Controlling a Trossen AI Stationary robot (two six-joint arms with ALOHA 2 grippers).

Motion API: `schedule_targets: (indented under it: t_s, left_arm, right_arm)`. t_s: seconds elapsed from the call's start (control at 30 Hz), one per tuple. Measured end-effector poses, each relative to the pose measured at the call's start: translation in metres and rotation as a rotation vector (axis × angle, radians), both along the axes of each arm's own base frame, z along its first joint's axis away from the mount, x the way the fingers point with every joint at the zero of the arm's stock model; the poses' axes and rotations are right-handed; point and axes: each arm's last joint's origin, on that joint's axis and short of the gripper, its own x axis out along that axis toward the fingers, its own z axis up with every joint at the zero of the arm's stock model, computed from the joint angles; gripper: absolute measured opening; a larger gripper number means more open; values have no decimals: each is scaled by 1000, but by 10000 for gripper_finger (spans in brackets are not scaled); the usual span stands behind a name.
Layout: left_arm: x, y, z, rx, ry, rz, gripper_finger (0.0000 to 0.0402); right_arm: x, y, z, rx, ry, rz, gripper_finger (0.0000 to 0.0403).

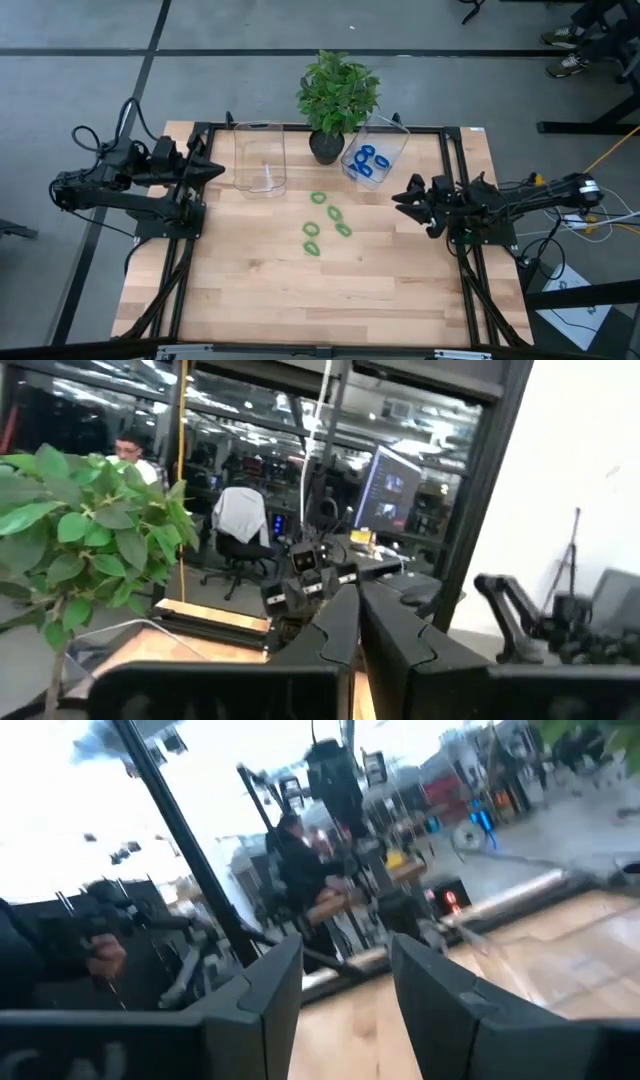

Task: Sort spring keychains
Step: Put the green spring keychain into the left transparent bin

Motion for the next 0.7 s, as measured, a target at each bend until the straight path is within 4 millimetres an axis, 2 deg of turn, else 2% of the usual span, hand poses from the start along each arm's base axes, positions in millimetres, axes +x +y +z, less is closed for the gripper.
schedule_targets:
  t_s: [0.2,0.3,0.5,0.7]
  left_arm:
    - [9,2,7,-59,-60,47,11]
    - [31,2,5,-72,-20,40,6]
    - [88,0,-15,-130,138,-66,3]
    - [103,13,-18,-260,142,-143,3]
  right_arm:
    - [-17,-2,-19,1,-94,-5,154]
    - [-20,-3,-18,-28,-95,-15,154]
    - [-24,-3,-20,-65,-81,-14,154]
    - [-25,-3,-24,-80,-36,-8,154]
